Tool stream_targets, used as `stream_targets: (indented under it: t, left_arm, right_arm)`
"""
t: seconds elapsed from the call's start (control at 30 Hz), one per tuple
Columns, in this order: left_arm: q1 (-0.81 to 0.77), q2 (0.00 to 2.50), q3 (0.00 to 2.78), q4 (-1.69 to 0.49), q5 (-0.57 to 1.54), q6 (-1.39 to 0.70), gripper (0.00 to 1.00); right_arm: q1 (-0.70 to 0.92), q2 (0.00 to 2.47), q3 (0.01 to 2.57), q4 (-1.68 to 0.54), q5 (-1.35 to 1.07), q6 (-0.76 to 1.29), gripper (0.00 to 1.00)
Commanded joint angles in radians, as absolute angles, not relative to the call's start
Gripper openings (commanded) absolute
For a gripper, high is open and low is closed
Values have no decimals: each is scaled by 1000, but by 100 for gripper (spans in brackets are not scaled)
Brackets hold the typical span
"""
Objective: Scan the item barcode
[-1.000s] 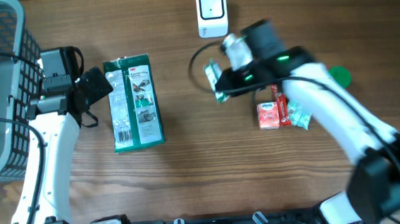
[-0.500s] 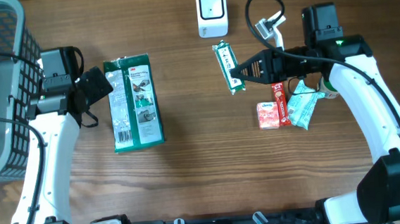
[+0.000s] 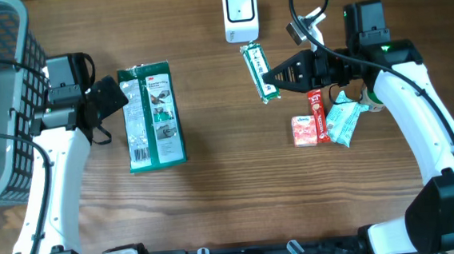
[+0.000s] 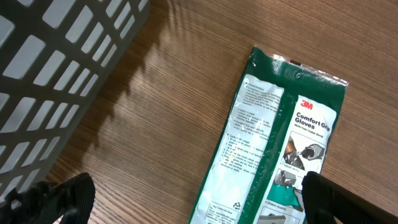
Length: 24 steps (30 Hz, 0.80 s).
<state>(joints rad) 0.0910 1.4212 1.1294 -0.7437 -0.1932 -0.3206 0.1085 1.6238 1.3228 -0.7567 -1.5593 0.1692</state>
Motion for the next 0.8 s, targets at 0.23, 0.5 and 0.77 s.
stream_targets:
  t: [0.23, 0.5, 0.77]
  left_arm:
    - [95, 1416, 1132, -741, -192, -330, 100]
    - [95, 1416, 1132, -741, -192, -330, 100]
    - [95, 1416, 1132, -741, -192, -330, 100]
  right_arm:
    - [132, 1631, 1327, -739, -931, 231, 4]
    - [207, 1631, 1327, -763, -461, 255, 4]
    - [236, 1631, 1343, -793, -421, 265, 4]
